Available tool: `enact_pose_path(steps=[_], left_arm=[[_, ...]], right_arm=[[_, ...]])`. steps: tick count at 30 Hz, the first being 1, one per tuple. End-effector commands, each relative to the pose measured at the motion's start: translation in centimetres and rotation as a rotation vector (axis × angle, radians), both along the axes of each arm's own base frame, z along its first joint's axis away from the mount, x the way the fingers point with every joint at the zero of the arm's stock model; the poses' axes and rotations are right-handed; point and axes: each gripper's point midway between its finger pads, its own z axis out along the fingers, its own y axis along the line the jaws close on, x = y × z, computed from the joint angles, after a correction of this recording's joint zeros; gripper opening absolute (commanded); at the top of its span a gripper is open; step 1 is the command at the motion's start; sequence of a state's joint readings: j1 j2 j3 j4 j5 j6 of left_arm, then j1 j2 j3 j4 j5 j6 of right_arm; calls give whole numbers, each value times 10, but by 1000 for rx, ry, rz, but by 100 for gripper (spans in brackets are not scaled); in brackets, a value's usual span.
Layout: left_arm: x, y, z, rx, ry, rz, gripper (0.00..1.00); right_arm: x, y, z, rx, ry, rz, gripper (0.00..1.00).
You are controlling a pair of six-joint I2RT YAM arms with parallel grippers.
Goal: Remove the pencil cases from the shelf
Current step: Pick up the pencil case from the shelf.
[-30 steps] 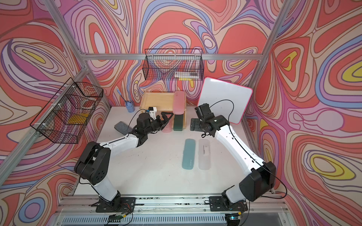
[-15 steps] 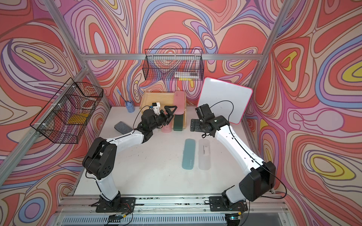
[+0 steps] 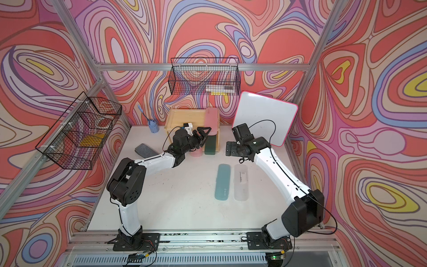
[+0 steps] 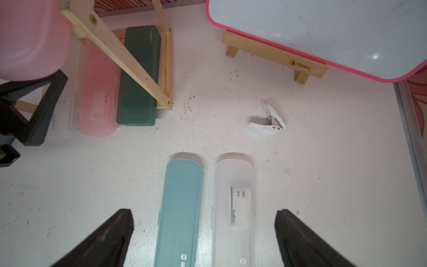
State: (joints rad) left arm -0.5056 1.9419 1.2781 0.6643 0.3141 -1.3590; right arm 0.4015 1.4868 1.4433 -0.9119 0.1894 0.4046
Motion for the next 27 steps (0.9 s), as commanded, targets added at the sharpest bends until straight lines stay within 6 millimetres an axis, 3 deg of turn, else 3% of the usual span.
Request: enact_pose_path(steps=[1,3,6,9,15,22,25,27], left_arm=[[4,-5,10,-17,-17,6,63],[3,-5,11,-16,-18,9,52],[3,-4,10,-8,-12,12,47],[2,-4,8,-9,-2,12,26],[-6,1,7,-7,4,18,3],[-34,18,19,7,-65,18,0],[-56,27,35,61,-165,6,0],[-73,29,37,131,-233,-11,0]], right_arm=[[2,-4,-6,-11,8,2,98],[2,-4,-8,-11,12,1,98],[2,-5,-10,-14,17,4,98],[3,-5,-9,-11,15,3,98],[0,-6,-6,-8,11,4,98],[-1,2,6,39,-10,29,98],[0,23,20,147,-35,94,98],[2,49,38,278,-63,172,98]])
